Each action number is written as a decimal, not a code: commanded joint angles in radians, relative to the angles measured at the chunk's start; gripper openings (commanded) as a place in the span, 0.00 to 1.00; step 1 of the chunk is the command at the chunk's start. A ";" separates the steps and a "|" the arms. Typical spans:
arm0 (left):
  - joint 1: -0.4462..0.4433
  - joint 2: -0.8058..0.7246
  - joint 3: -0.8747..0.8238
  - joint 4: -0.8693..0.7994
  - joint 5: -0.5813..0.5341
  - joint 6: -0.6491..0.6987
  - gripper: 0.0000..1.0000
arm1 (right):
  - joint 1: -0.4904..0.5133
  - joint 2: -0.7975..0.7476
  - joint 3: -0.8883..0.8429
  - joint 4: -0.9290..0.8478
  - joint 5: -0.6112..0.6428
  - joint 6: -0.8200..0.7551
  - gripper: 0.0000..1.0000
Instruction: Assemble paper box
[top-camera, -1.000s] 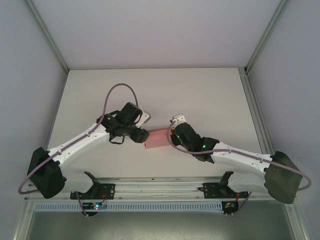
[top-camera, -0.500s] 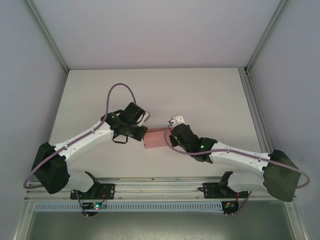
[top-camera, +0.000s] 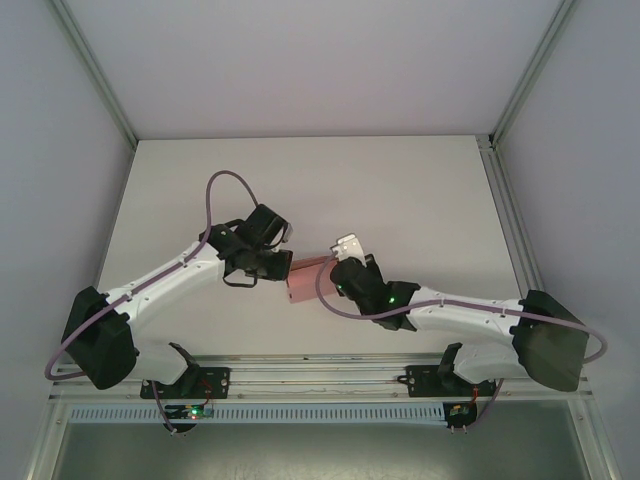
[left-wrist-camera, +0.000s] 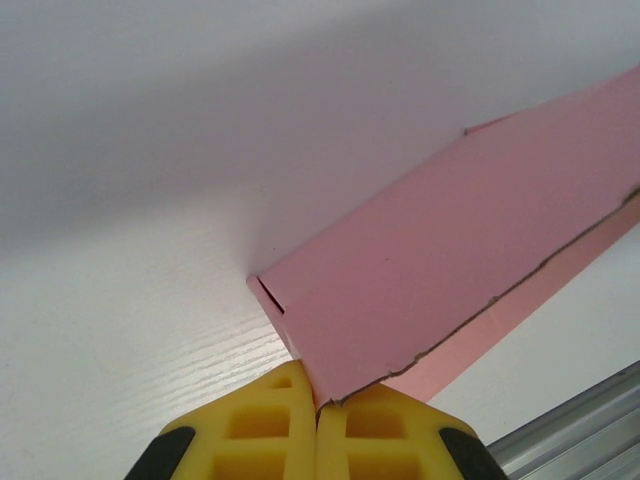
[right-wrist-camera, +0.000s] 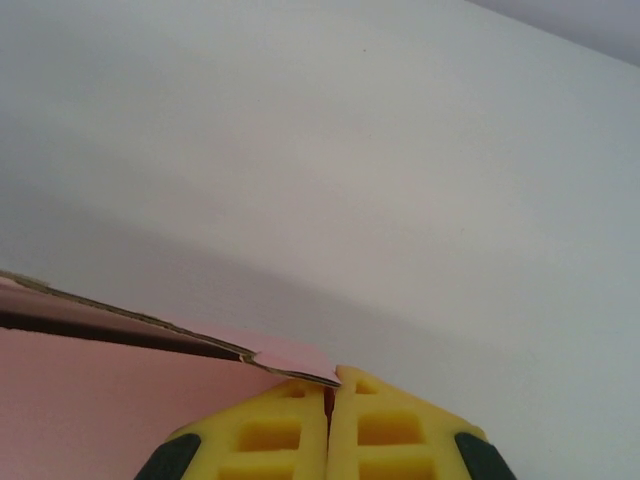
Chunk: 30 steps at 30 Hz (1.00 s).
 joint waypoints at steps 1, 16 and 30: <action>0.005 -0.014 0.078 0.064 0.073 -0.070 0.00 | 0.051 0.044 -0.035 -0.038 -0.040 0.015 0.00; 0.052 0.033 0.073 0.126 0.171 -0.191 0.00 | 0.071 0.109 -0.014 -0.029 -0.043 0.031 0.00; 0.056 0.017 0.035 0.081 0.104 0.025 0.00 | 0.071 0.119 -0.018 -0.025 -0.023 0.011 0.00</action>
